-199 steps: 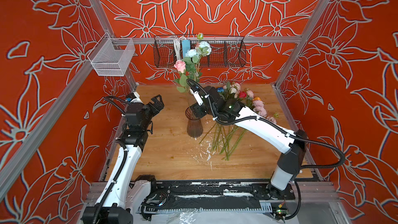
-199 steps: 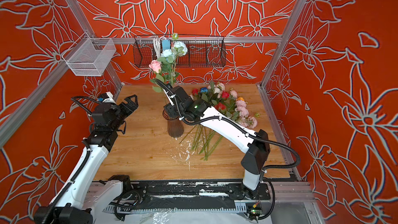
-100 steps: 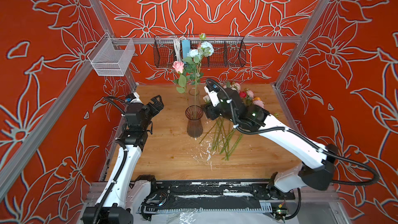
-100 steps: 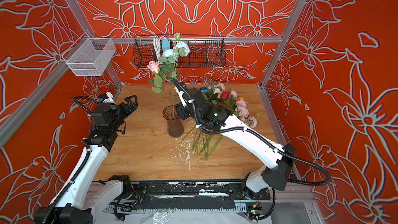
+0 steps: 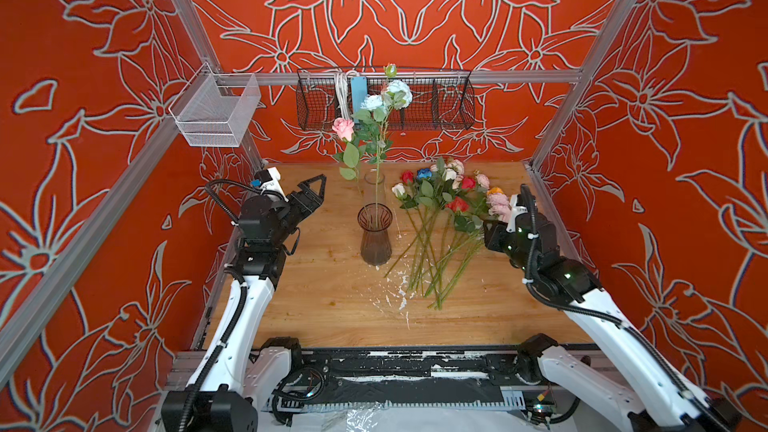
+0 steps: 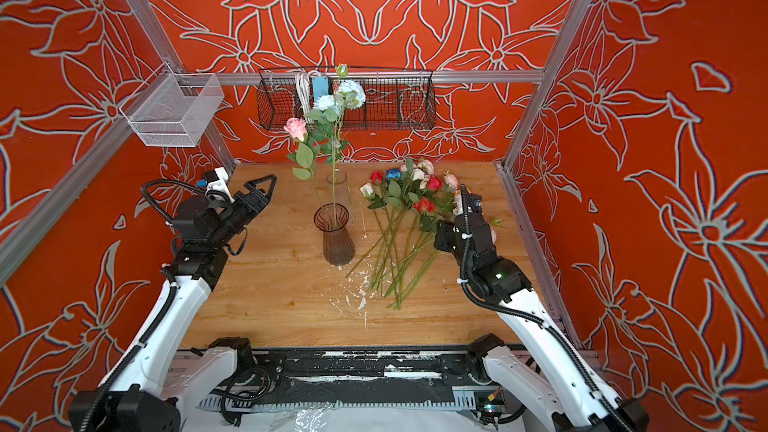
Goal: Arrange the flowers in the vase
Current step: 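Open the right gripper and draw it back toward the flower pile, then lower the right gripper into the flower pile and grasp a pink spray rose stem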
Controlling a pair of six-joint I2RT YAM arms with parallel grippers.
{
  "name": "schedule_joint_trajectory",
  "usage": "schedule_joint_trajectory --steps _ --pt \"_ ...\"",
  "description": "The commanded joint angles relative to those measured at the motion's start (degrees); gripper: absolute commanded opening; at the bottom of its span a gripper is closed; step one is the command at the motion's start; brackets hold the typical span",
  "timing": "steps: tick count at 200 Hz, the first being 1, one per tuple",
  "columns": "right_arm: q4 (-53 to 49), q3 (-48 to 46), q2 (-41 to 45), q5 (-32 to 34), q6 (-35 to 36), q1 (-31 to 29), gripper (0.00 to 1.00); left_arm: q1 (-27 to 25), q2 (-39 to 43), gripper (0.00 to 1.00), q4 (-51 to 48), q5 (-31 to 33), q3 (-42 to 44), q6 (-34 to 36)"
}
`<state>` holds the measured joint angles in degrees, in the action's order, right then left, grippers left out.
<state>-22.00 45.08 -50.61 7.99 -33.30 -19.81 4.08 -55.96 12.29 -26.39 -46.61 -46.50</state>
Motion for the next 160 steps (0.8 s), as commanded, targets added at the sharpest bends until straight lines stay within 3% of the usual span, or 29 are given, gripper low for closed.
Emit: schedule_joint_trajectory --steps 1,31,72,130,160 --pt "8.83 -5.17 -4.37 -12.02 -12.37 4.56 0.36 -0.03 -2.4 0.95 10.47 -11.06 0.78 -3.07" --pt "17.7 -8.25 -14.8 -14.79 -16.62 6.13 0.36 -1.74 -4.43 0.98 10.91 -17.03 -1.22 -2.79" --pt "23.88 -6.8 -27.23 -17.23 -18.85 6.87 0.33 -5.82 -4.54 0.98 10.56 -16.76 -1.09 -1.71" --pt "20.79 -3.36 -33.1 -15.29 -19.94 7.32 0.34 -6.08 -3.58 0.98 9.14 -14.35 -0.83 -1.3" --pt "23.94 -3.54 -35.55 -18.25 -20.54 8.83 0.33 -6.1 -3.63 0.98 9.05 -14.4 -0.93 -1.31"
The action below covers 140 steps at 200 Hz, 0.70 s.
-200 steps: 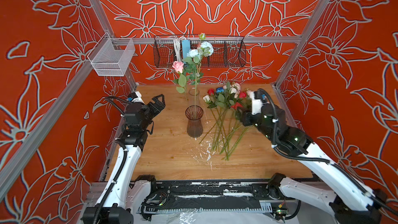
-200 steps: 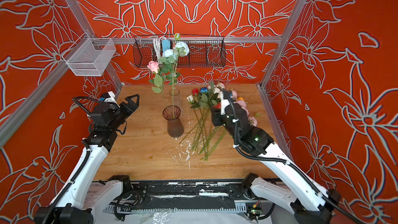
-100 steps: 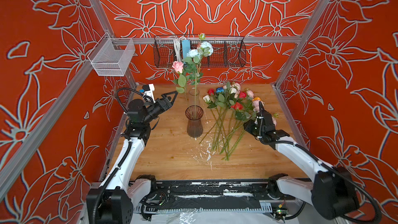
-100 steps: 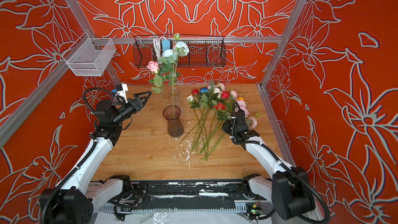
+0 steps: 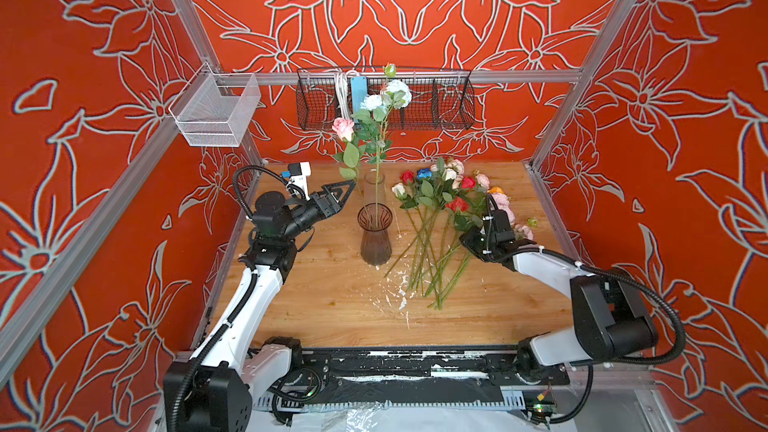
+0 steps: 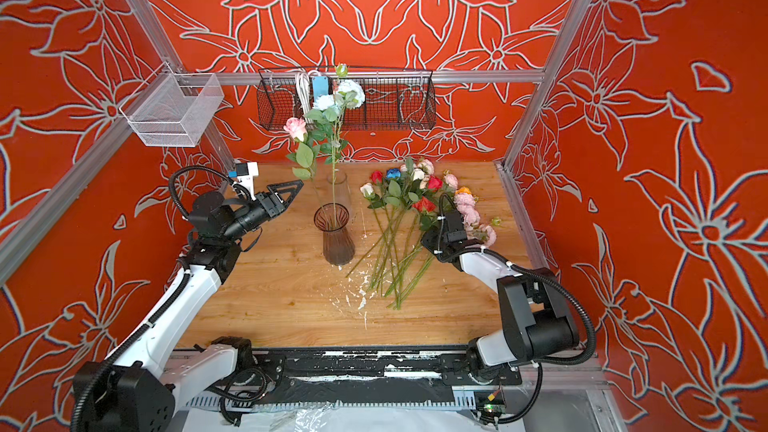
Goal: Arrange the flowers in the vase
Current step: 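Lower the right gripper into the flower pile and grasp a pink spray rose stem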
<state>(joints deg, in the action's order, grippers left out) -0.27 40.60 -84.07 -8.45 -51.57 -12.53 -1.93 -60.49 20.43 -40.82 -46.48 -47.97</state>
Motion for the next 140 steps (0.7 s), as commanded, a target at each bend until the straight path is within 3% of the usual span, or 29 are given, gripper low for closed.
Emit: schedule_joint_trajectory --steps 1,61,85,119,140 --pt "2.34 0.91 -2.12 -1.87 -2.33 1.55 0.33 -0.09 0.9 0.98 0.93 0.03 -1.07 0.15" --pt "1.5 1.63 -3.03 -3.7 -3.27 2.34 0.31 -0.08 0.49 0.98 -1.29 0.92 -1.68 1.21" --pt "4.29 0.87 -3.22 -2.69 -3.43 2.46 0.22 -0.06 0.81 0.98 -1.52 1.03 -1.7 1.38" --pt "1.64 3.52 -4.51 -3.25 -1.12 2.52 0.23 -0.04 1.08 0.99 -1.7 1.27 -1.68 1.82" --pt "2.86 2.61 -5.29 -4.25 -2.03 2.52 0.31 -0.04 1.24 0.99 -1.86 1.26 -1.71 1.98"
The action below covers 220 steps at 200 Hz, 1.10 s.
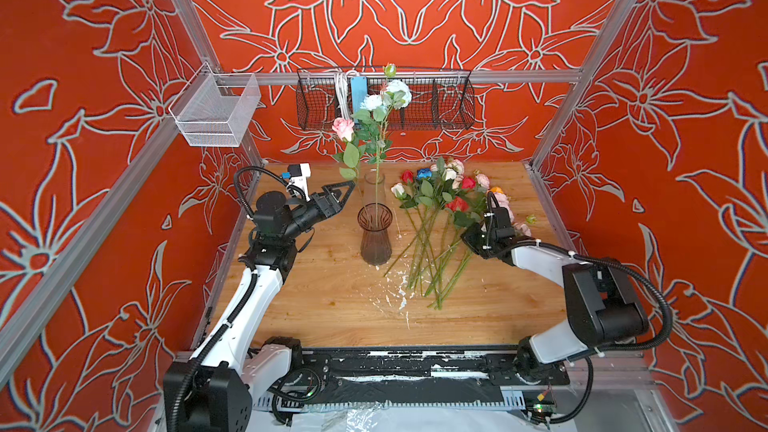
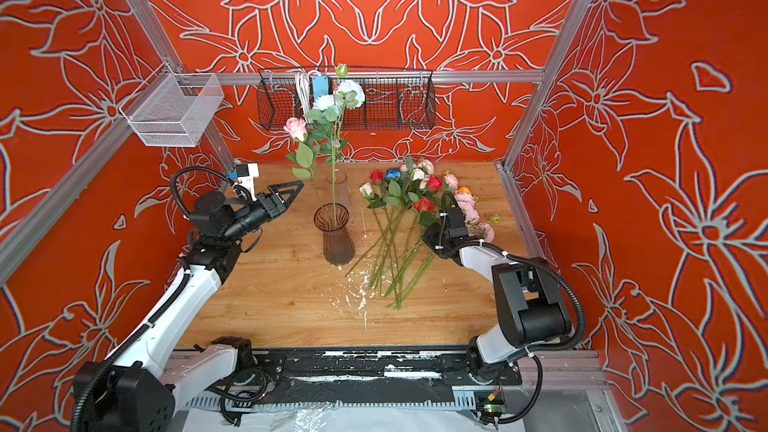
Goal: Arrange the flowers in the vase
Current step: 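Lower the right gripper into the flower pile and grasp a pink spray rose stem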
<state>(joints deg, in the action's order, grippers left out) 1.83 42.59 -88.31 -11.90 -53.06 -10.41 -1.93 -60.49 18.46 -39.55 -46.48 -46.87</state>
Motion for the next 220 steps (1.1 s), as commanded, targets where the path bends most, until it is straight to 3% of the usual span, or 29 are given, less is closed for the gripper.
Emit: schedule_joint_trajectory --steps 1,28,53,124,141,157,169,189,220 --pt "0.96 0.46 -1.02 -0.73 -0.64 0.4 0.31 -0.07 1.25 0.99 0.1 0.0 -1.74 0.89" --pt "4.16 -1.21 -1.38 -0.27 -1.64 0.32 0.3 -0.08 1.25 0.99 0.0 0.15 -1.73 1.08" --pt "4.42 -0.93 -1.34 -0.77 -1.61 0.31 0.19 -0.07 1.25 0.99 -0.08 0.09 -1.8 1.17" --pt "3.27 -0.57 -0.12 0.1 0.02 0.33 0.05 -0.09 1.84 0.99 -0.48 0.26 -1.87 1.87" --pt "2.66 -0.08 0.0 0.21 0.49 0.31 0.07 -0.08 1.95 0.99 -0.54 0.35 -1.86 2.05" --pt "2.2 0.3 -0.98 -0.13 0.55 0.31 0.27 -0.09 1.95 0.99 -0.53 0.35 -1.88 2.03" --pt "3.39 0.13 -2.06 -1.27 -0.02 0.33 0.31 -0.09 1.95 0.99 -0.57 0.35 -1.93 2.05" --pt "4.83 0.39 -3.99 -2.34 -0.93 0.32 0.31 -0.07 1.87 0.99 -0.7 0.36 -1.86 2.04" --pt "5.03 0.32 -2.53 -2.08 -1.39 0.29 0.13 -0.08 2.0 0.99 -0.99 0.57 -1.96 2.44"
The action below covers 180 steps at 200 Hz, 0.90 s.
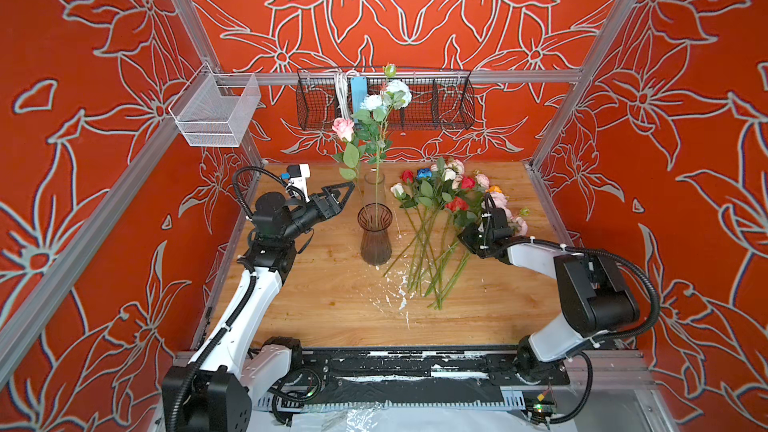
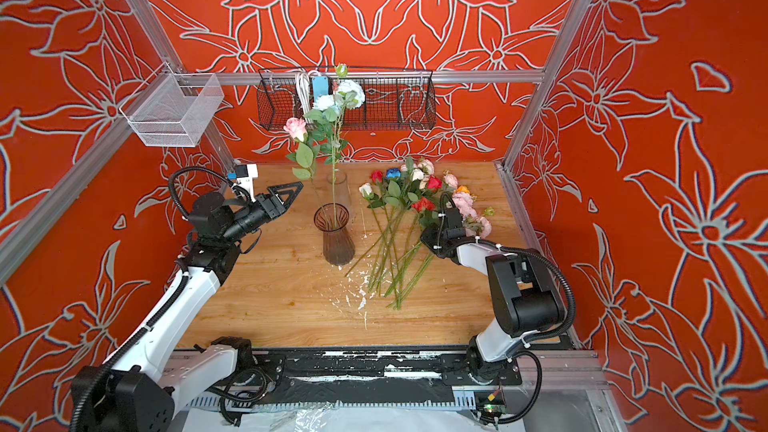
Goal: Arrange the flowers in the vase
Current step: 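Lower the right gripper into the flower pile and grasp a pink spray rose stem, then lift the pink spray rose high with the right gripper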
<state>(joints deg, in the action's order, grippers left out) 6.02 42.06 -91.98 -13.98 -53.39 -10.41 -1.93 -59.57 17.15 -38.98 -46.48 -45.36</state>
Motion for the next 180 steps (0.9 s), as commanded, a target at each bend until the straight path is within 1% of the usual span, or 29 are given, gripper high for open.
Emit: schedule_joint_trajectory --steps 1,62,100,137,180 --pt "0.75 0.84 1.3 0.04 -1.08 0.25 0.13 -0.04 1.1 0.99 0.33 0.02 -1.95 0.96" --pt "-5.84 1.21 14.48 3.84 2.3 -0.27 0.06 -0.09 1.09 0.99 0.78 -0.22 -1.88 0.45" --pt "-8.56 4.08 20.25 6.42 10.37 -1.5 0.06 -0.04 1.1 0.99 0.52 0.05 -1.87 0.89" --pt "-12.9 7.26 23.72 8.56 14.6 -3.15 0.06 -0.08 1.26 0.99 0.34 0.18 -1.88 1.15" --pt "-15.49 11.08 28.76 14.07 20.81 -6.26 0.06 -0.04 1.19 0.99 0.17 0.3 -1.87 1.24"
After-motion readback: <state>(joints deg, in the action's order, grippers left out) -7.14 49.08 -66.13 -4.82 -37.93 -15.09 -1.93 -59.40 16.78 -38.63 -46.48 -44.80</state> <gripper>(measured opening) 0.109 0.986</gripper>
